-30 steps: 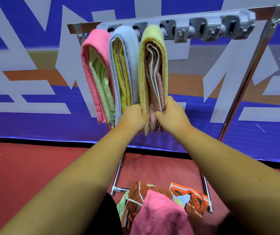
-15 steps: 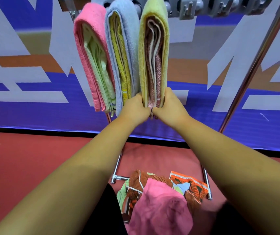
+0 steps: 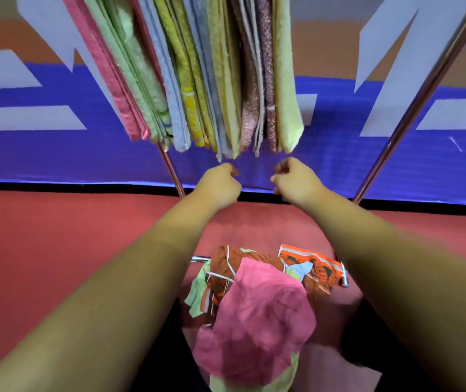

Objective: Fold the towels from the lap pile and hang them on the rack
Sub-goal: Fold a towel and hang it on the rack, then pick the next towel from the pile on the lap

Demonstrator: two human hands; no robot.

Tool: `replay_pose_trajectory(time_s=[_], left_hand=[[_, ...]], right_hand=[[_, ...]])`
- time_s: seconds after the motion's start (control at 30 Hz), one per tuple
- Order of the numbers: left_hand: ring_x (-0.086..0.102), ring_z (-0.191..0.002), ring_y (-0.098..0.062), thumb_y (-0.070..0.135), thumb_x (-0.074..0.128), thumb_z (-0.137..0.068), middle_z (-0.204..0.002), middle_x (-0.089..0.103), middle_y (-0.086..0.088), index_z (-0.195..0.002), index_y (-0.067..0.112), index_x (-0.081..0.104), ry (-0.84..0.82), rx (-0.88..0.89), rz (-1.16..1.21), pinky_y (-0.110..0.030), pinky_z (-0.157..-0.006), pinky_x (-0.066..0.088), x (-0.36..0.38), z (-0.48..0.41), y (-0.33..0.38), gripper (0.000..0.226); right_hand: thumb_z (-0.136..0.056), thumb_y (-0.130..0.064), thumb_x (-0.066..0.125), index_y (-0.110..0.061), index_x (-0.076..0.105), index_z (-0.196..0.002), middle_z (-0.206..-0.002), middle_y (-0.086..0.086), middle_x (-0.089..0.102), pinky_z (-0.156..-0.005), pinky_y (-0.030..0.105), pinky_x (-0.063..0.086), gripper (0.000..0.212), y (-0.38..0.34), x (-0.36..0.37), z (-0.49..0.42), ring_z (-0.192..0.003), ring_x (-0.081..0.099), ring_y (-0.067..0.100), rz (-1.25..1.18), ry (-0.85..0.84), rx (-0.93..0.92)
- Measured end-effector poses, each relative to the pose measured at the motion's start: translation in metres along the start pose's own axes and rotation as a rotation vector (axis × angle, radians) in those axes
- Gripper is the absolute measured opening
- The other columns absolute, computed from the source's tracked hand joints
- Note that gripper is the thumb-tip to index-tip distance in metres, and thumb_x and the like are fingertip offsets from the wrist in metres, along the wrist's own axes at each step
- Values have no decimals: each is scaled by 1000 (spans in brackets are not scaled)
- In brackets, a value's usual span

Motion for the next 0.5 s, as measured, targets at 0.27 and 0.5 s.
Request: replay_pose_trajectory(time_s=[0.27,0.5], left_hand=[[77,-78,-37,8,50,-94,-101,80,-19,-86,18,61,-283,-180,70,-30,-56,50,89,-10,-53,17],[76,-87,-33,16,56,-103,-100,76,-13,-97,12,69,-488,-405,47,-47,-86,66,175,-14,-113,14]], right_hand=[[-99,-8,48,-17,62,-87,-94,11,75,-58,30,48,21,87,55,-4,-72,66,24,-38,-174,255],[-103,-12,57,-10,66,-100,-106,13,74,-83,45,62,10,166,115,-5,-85,71,29,15,-402,514]])
Point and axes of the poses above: each hand's wrist, its own z-axis away from the middle knuckle, its own x-axis out of the palm, y = z × x, the point moved 2 cm from there along -z, towards the middle knuckle
